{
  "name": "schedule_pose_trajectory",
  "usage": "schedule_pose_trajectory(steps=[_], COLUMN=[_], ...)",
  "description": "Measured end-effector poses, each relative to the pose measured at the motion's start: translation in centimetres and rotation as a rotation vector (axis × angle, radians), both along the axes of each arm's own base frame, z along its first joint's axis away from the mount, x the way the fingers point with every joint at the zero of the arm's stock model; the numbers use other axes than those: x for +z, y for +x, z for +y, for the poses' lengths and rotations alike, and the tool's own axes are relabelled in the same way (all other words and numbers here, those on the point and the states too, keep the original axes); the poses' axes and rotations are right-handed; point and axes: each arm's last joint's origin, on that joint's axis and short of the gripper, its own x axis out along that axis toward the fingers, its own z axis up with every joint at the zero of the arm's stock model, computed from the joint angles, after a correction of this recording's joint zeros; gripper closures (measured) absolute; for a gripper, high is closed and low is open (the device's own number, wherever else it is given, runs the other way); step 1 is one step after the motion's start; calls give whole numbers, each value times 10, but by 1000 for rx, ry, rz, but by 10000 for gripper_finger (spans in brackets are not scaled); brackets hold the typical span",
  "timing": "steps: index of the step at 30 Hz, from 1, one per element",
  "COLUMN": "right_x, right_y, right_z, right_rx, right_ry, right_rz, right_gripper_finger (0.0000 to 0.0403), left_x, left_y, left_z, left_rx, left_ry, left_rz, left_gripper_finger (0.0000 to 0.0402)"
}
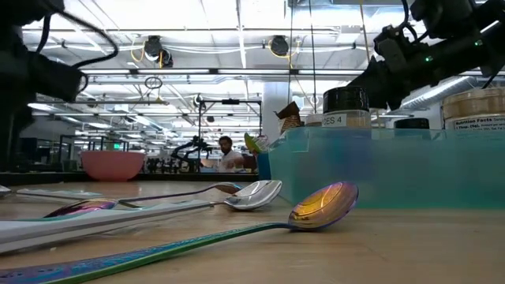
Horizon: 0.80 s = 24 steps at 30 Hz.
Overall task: Pick & Place Food Item
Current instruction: Put the top blue patterned spoon into the black bin
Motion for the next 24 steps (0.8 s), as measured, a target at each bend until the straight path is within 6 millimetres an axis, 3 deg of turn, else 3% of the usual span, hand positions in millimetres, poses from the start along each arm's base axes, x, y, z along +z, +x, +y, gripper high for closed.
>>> schedule_pose_trajectory(steps=[6,17,20,24], right_x=[0,0,0,1], right_y=[0,0,0,1], right_z=[2,3,2,2], right_rx=[11,8,5,5], right_ry=[3,38,37,37], right_rz=[-4,-20,-21,-28], right_gripper_finger=[163,165,165,165], left_x=[-3,-37,-37,-35], left_y=[-4,-13,-13,-12], left_z=[0,3,3,3], left_rx=[160,257,233,211], left_ry=[-58,-188,-181,-158], left_rz=[49,40,40,40], left_gripper_finger=[172,176,208,295])
